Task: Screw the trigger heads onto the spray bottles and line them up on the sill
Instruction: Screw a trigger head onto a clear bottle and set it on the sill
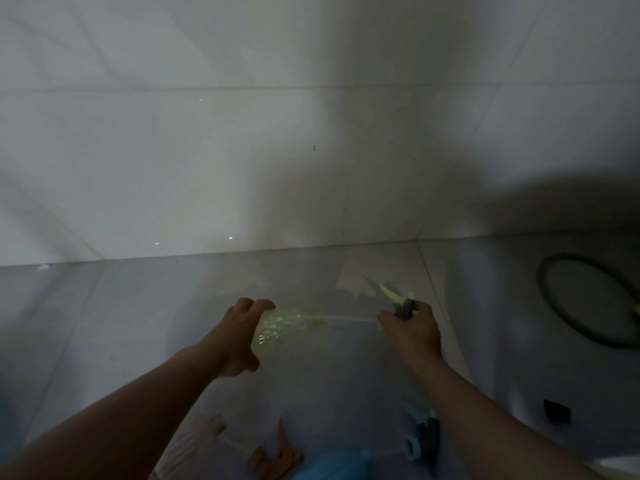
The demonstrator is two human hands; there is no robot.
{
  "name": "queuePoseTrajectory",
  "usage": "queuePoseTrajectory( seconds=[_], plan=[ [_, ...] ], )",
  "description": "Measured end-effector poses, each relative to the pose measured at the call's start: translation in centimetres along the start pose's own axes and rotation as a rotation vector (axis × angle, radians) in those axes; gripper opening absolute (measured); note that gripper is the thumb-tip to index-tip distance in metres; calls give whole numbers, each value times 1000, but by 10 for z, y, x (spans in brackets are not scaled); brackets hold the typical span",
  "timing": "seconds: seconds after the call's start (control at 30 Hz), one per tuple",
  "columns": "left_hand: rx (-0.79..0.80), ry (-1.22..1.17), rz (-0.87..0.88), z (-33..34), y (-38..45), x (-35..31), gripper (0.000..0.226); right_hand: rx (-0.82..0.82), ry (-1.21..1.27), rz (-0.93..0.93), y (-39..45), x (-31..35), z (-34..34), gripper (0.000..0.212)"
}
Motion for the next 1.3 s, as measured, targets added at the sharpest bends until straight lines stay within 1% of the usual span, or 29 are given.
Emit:
queuePoseTrajectory(
  seconds=[0.07, 0.17, 0.23, 0.3, 0.37, 0.47, 0.53, 0.6, 0.67, 0.73, 0.83, 0.93, 1.0, 1.1, 1.17, 1.23, 1.3],
  plan=[
    [-15, -21, 37, -5, 1, -11, 106, 24, 93, -59, -9, 19, 8, 55],
    [-17, -86, 70, -14, 0, -27, 107, 140, 247, -148, -24, 45, 27, 60],
    [-7, -169, 89, -20, -3, -34, 99, 205, 345, -178, -31, 60, 34, 62],
    [17, -296, 95, -27, -9, -33, 87, 260, 437, -174, -35, 71, 34, 60],
    [76, -447, 64, -33, -16, -29, 82, 343, 532, -159, -40, 80, 34, 52],
    [203, -649, -8, -37, -27, -23, 85, 458, 621, -136, -46, 87, 35, 40],
    [235, -811, -18, -41, -34, -24, 88, 510, 663, -122, -47, 93, 34, 40],
    [182, -1084, -75, -48, -39, -21, 84, 543, 690, -134, -47, 103, 31, 38],
    [79, -1362, -172, -53, -41, -15, 75, 563, 709, -159, -47, 111, 28, 37],
    [29, -1494, -224, -55, -42, -14, 70, 563, 707, -195, -50, 118, 28, 36],
    [0, -1495, -322, -53, -45, -16, 61, 519, 694, -268, -55, 130, 24, 36],
    [-30, -1468, -419, -54, -46, -15, 69, 494, 630, -380, -65, 144, 17, 42],
    [19, -1487, -472, -51, -47, -16, 73, 501, 608, -454, -73, 153, 13, 44],
    [151, -1501, -539, -42, -51, -19, 76, 513, 641, -488, -81, 164, 10, 44],
    [195, -1524, -577, -37, -54, -19, 75, 536, 648, -513, -85, 172, 7, 44],
    [201, -1521, -592, -35, -57, -17, 76, 572, 614, -541, -88, 179, 6, 43],
    [154, -1485, -557, -39, -57, -16, 79, 580, 558, -535, -88, 179, 6, 42]
  ],
)
Point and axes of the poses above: each hand's wrist, its own y-axis towards the middle knuckle, its own z-axis out of the palm, x = y × z, the point moved 9 cm from there along y, towards the middle knuckle
